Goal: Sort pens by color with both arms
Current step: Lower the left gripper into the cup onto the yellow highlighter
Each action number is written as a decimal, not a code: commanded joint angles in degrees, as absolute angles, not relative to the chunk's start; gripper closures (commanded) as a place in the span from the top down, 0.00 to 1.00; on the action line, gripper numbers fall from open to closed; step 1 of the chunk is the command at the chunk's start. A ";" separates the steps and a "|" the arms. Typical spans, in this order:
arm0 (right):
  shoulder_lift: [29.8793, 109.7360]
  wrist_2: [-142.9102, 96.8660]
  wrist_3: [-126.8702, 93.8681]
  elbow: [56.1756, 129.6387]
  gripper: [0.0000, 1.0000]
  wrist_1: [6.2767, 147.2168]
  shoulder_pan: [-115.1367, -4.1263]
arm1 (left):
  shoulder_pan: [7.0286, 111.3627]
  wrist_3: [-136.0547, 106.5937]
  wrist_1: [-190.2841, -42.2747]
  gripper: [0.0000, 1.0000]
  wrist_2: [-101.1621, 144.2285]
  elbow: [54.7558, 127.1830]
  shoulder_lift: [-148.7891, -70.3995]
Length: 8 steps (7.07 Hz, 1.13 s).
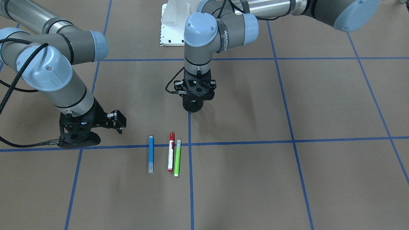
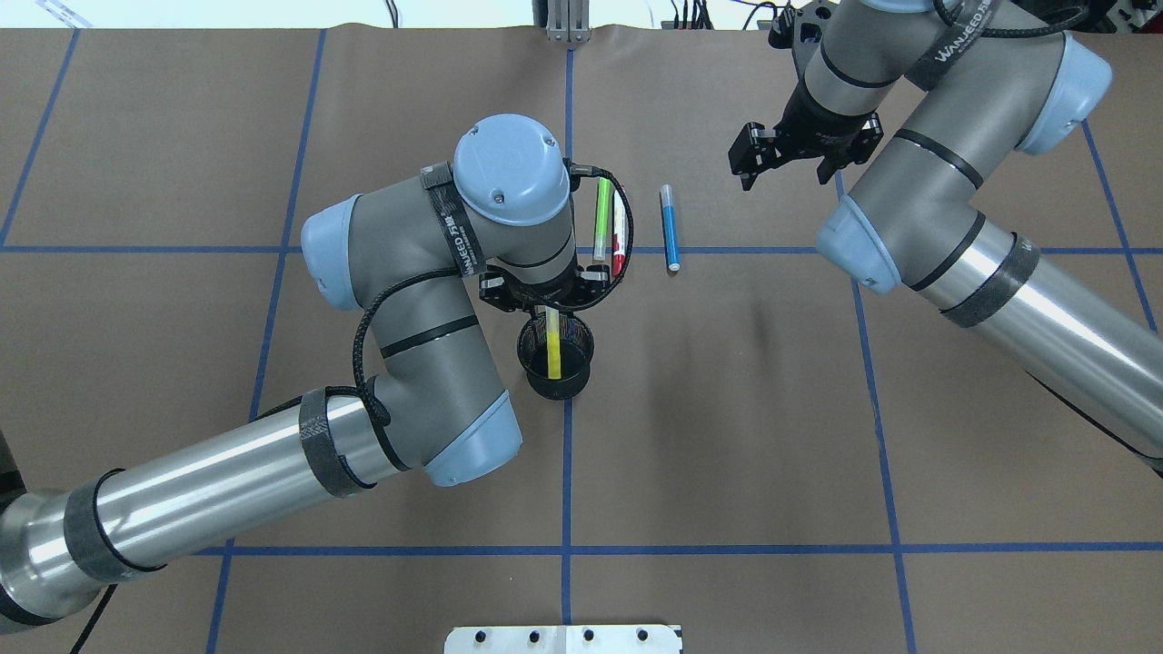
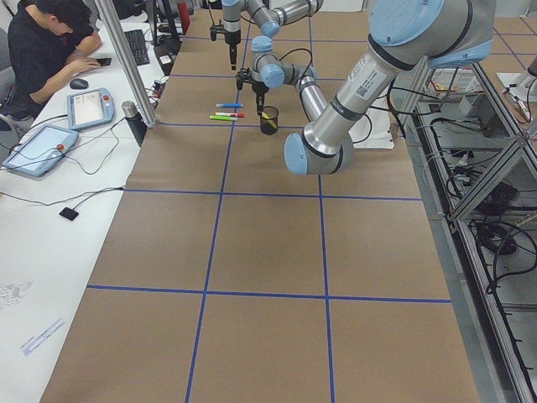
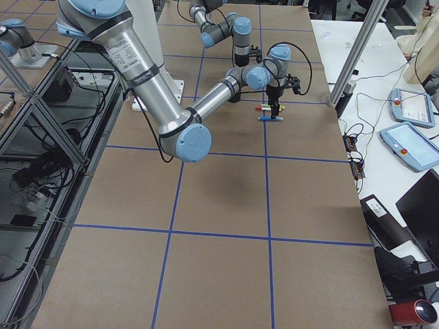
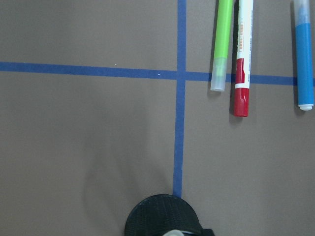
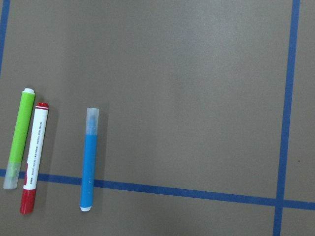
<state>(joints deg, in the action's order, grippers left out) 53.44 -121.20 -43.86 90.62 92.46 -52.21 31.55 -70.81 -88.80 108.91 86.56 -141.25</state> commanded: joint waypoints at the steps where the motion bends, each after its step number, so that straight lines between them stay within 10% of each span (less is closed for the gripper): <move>1: 53.44 -121.20 -43.86 90.62 0.99 92.46 -52.21 | 31.55 -70.75 -88.77 0.39 108.72 86.57 -141.24; 8: 53.44 -121.11 -43.86 90.62 0.99 92.46 -52.12 | 31.73 -70.40 -81.06 0.19 108.81 94.36 -141.33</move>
<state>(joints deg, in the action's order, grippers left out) 53.44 -121.11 -43.86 90.61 92.46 -52.12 31.67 -70.55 -84.61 108.81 90.67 -141.29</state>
